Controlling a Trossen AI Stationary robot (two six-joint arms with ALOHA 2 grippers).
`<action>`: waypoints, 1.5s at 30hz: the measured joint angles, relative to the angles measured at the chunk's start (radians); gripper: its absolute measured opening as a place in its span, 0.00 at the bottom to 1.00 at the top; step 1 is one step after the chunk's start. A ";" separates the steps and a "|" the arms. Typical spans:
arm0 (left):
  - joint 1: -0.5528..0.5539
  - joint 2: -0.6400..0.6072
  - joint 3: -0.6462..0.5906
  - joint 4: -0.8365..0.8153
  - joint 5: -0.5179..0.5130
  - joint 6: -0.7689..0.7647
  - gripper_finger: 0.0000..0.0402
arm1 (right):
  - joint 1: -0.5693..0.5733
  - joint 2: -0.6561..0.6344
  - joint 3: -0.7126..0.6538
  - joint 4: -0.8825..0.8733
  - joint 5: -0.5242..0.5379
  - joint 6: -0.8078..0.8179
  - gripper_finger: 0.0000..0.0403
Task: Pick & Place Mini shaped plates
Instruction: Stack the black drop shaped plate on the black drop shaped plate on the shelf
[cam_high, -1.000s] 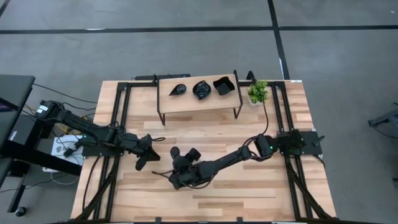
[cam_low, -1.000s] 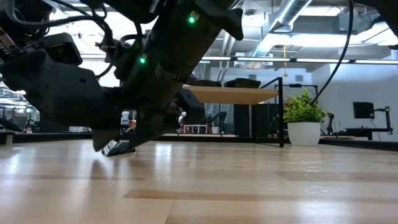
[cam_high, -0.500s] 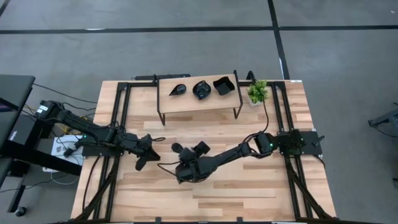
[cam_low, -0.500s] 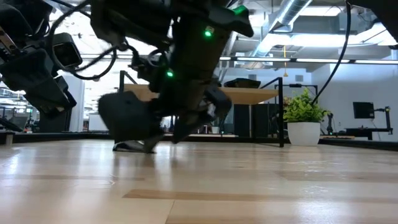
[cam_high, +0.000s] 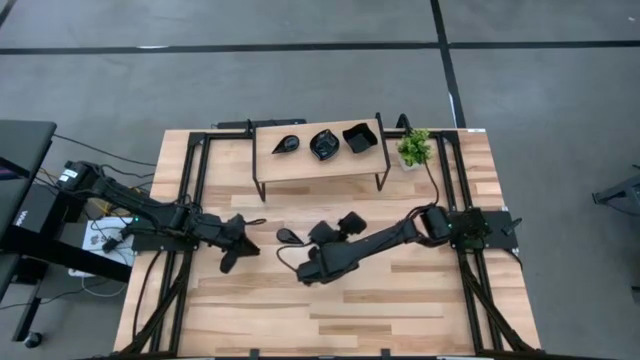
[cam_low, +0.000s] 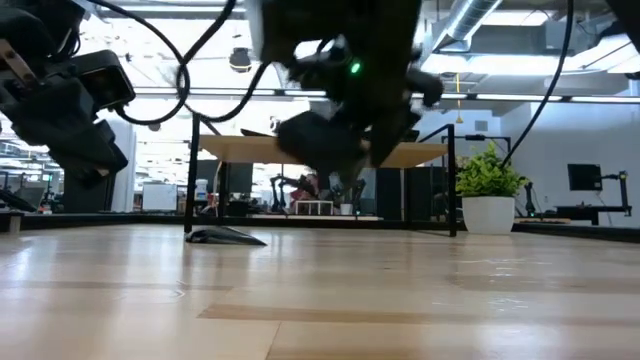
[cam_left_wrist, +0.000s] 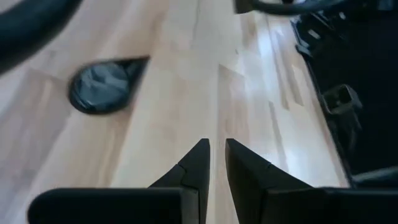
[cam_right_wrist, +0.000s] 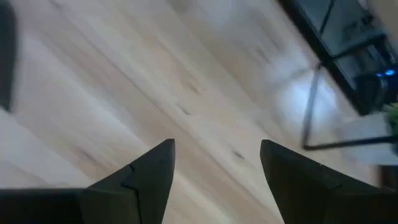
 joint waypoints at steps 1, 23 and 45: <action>0.000 0.007 0.000 0.010 -0.020 0.000 0.13 | -0.001 -0.015 0.000 -0.022 -0.019 -0.004 0.58; 0.002 0.162 0.070 0.006 -0.136 0.366 0.21 | -0.014 -0.184 -0.053 0.065 -0.518 -0.438 0.38; 0.219 0.305 0.104 -0.046 -0.109 0.468 0.36 | 0.017 -0.456 -0.867 1.365 -0.486 -0.626 0.28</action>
